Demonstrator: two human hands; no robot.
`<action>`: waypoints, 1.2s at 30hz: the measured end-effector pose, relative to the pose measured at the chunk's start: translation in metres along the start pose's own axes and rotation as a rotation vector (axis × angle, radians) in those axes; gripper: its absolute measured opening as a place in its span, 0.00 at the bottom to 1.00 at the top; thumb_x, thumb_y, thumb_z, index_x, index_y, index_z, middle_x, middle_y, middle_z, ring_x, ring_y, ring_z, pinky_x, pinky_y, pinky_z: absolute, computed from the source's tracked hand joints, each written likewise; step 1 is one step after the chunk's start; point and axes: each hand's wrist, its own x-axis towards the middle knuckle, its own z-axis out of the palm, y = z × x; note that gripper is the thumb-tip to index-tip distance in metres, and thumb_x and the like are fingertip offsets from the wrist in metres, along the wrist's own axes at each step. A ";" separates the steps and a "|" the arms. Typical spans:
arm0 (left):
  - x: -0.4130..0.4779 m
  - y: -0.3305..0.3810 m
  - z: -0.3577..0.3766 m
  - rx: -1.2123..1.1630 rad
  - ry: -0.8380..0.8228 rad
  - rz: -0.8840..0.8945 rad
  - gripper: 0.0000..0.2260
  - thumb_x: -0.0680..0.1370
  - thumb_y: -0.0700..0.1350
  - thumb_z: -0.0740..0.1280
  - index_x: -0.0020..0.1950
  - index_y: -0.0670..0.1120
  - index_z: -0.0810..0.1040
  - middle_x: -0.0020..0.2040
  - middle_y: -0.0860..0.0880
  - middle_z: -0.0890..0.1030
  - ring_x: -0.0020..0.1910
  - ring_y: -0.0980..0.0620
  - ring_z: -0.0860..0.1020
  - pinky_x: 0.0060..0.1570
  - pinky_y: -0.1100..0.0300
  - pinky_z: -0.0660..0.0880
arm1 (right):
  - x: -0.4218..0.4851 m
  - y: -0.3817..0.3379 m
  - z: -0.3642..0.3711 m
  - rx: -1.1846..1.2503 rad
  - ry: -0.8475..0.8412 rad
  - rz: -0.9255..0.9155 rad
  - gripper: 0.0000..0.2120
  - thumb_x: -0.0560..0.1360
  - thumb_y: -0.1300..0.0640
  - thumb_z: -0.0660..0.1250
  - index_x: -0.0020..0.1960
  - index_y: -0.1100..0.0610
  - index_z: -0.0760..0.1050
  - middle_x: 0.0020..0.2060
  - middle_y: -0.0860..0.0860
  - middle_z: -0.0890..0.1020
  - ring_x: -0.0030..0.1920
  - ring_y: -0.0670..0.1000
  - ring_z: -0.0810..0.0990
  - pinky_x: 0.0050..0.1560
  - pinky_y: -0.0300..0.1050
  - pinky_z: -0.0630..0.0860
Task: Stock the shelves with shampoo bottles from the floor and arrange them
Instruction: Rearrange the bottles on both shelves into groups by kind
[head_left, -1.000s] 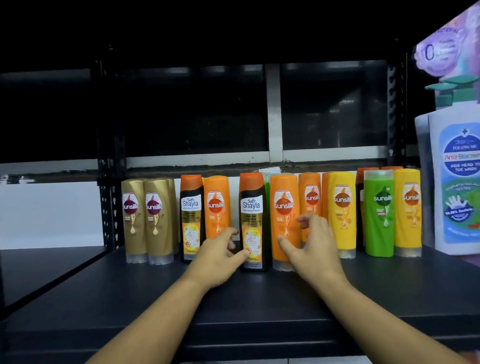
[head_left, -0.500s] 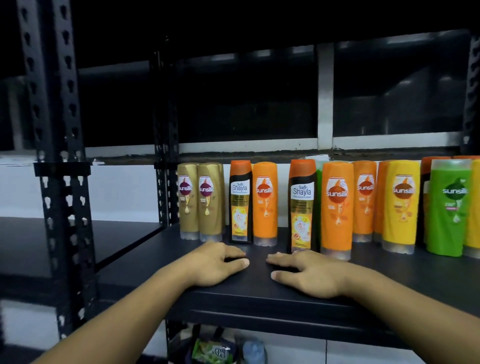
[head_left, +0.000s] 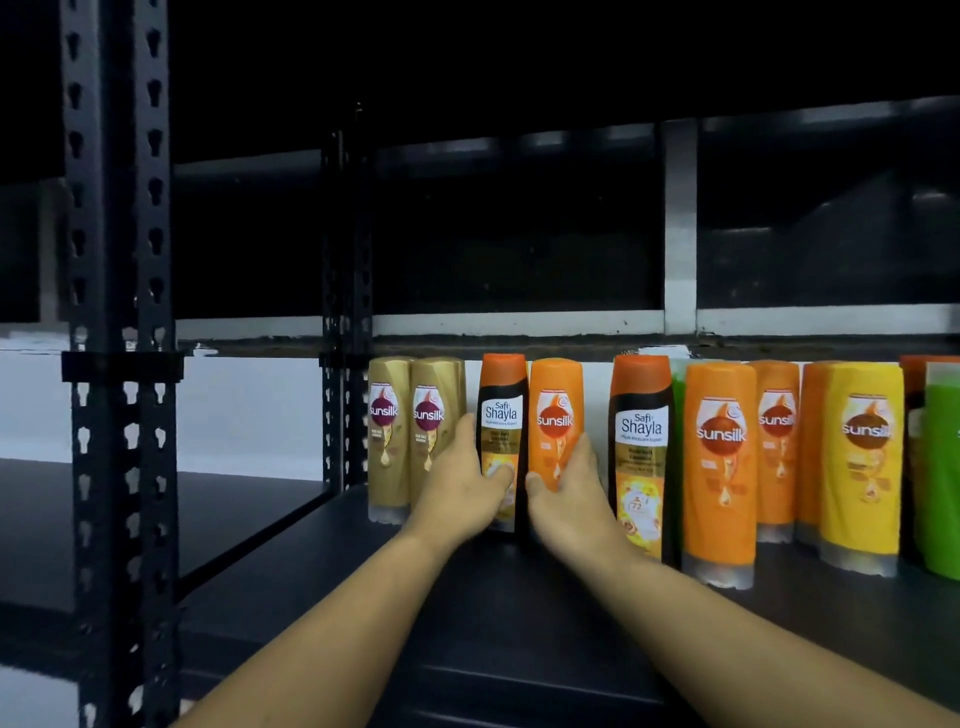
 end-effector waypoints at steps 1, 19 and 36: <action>0.002 -0.003 0.003 -0.022 -0.012 -0.017 0.25 0.80 0.46 0.69 0.74 0.58 0.65 0.61 0.59 0.78 0.59 0.59 0.78 0.55 0.63 0.74 | 0.002 0.002 0.001 0.015 0.006 0.002 0.38 0.77 0.57 0.68 0.80 0.51 0.50 0.74 0.51 0.66 0.75 0.55 0.67 0.73 0.61 0.68; 0.000 -0.018 0.008 0.098 -0.024 -0.165 0.19 0.79 0.46 0.72 0.66 0.51 0.68 0.58 0.53 0.79 0.53 0.54 0.77 0.52 0.57 0.72 | -0.006 0.018 0.001 -0.258 -0.025 0.031 0.38 0.77 0.56 0.72 0.76 0.53 0.51 0.70 0.54 0.69 0.68 0.57 0.73 0.65 0.54 0.73; -0.049 0.035 0.013 0.028 -0.276 -0.152 0.25 0.78 0.48 0.74 0.71 0.59 0.68 0.63 0.56 0.80 0.63 0.53 0.79 0.66 0.47 0.76 | -0.075 0.005 -0.116 -0.326 -0.170 0.138 0.38 0.78 0.48 0.71 0.77 0.43 0.50 0.73 0.48 0.67 0.72 0.55 0.69 0.70 0.54 0.67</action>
